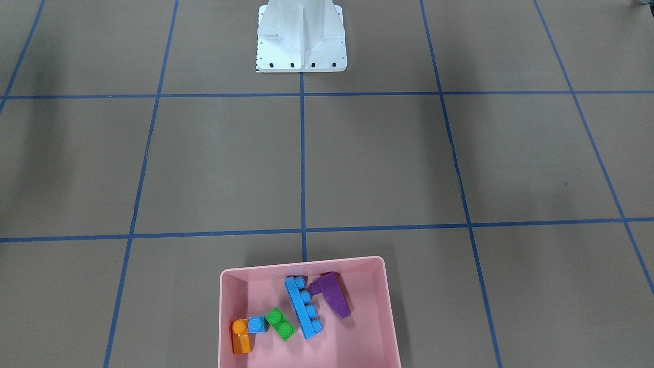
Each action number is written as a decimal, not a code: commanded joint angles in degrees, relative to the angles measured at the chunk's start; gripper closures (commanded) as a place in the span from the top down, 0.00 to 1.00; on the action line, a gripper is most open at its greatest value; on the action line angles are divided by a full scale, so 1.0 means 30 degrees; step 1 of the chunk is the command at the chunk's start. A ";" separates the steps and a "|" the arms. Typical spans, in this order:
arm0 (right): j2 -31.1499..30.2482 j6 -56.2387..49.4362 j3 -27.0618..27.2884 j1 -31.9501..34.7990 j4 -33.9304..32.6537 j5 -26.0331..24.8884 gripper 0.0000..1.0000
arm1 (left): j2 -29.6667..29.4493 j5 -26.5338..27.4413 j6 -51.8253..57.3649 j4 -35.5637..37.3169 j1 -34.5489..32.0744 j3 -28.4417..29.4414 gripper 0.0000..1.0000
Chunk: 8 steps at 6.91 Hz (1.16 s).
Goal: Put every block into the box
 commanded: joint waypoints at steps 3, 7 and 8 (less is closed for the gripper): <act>-0.1153 0.2057 0.0029 0.0214 0.1811 0.0077 1.00 | 0.0044 -0.0062 0.0062 0.0020 -0.0010 -0.0037 1.00; -0.1094 0.2086 0.0029 0.0214 0.2339 0.1337 1.00 | 0.0073 -0.0060 0.0062 -0.0068 -0.0097 -0.0007 1.00; -0.1036 0.2057 0.0058 0.0185 0.2339 0.1308 1.00 | 0.0073 -0.0062 0.0062 -0.0068 -0.0127 -0.0037 1.00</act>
